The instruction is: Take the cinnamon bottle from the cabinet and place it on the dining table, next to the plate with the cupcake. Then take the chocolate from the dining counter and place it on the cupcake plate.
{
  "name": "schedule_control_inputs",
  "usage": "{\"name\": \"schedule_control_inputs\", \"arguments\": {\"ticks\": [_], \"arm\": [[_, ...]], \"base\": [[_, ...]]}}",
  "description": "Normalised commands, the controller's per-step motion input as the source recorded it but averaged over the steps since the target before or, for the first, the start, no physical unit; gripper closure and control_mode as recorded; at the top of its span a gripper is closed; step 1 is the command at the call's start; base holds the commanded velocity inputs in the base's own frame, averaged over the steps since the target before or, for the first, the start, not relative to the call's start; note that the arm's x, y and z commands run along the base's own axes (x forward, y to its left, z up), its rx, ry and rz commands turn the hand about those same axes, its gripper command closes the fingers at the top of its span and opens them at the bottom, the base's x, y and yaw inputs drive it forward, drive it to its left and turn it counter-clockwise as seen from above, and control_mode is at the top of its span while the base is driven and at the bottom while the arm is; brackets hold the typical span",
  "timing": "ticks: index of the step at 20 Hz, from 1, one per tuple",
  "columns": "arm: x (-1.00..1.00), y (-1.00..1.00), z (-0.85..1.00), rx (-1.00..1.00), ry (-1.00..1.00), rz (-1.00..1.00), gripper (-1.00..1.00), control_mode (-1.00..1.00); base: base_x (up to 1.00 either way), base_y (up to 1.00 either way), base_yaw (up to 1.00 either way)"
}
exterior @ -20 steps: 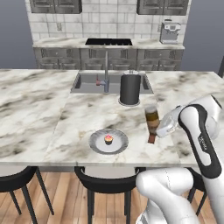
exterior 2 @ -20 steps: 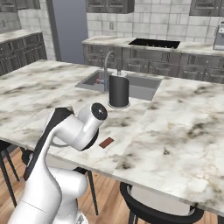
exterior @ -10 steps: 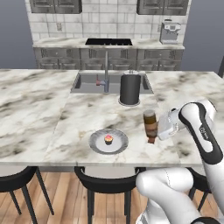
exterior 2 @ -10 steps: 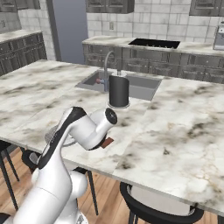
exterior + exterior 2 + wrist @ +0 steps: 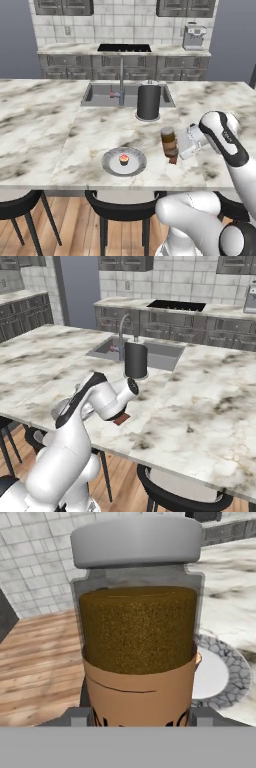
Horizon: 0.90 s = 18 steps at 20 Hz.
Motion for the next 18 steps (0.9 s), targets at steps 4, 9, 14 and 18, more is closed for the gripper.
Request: {"name": "schedule_control_inputs", "arguments": {"ticks": [4,9,14,18], "arm": [[0.19,-0.01,-0.28,0.0,0.01,0.02,1.0,-1.0],[0.13,0.0,-0.31,-0.01,0.0,0.0,1.0,-1.0],[0.26,0.01,-0.28,0.0,-0.02,0.0,1.0,-1.0],[0.39,0.0,-0.2,0.0,0.0,0.0,1.0,-1.0]], "base": [[0.0,0.0,0.0],[0.0,0.0,0.0],[0.0,0.0,0.0],[0.0,0.0,0.0]]}}
